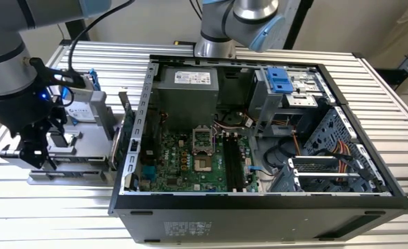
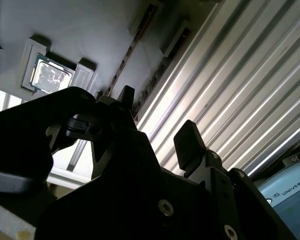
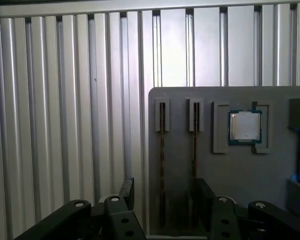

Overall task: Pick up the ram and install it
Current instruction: 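Pick up the ram and move it above insertion slot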

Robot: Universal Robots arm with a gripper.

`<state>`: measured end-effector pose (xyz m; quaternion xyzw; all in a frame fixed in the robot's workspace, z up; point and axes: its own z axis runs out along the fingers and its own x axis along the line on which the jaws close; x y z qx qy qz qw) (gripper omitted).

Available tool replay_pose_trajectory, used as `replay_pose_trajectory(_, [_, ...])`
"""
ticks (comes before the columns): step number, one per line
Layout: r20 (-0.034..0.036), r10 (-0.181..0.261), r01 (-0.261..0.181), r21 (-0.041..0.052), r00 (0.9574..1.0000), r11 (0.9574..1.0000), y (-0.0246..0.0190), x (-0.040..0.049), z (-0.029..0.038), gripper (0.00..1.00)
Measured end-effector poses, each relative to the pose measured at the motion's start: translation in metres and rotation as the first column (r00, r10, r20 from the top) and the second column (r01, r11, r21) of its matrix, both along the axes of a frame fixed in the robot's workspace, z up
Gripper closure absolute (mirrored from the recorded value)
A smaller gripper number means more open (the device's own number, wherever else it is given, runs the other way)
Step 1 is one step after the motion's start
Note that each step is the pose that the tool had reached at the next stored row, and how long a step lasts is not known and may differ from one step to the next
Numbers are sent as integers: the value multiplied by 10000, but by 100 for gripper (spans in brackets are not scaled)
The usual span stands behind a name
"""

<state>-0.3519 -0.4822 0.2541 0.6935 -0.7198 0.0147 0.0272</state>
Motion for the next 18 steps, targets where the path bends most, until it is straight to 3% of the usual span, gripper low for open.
replay_pose_trajectory(8, [-4, -1, 1, -13, 10000, 10000, -7, -1, -55, 0])
replay_pose_trajectory(18, [-27, 0, 0, -12, 10000, 10000, -53, -1, -122, 0])
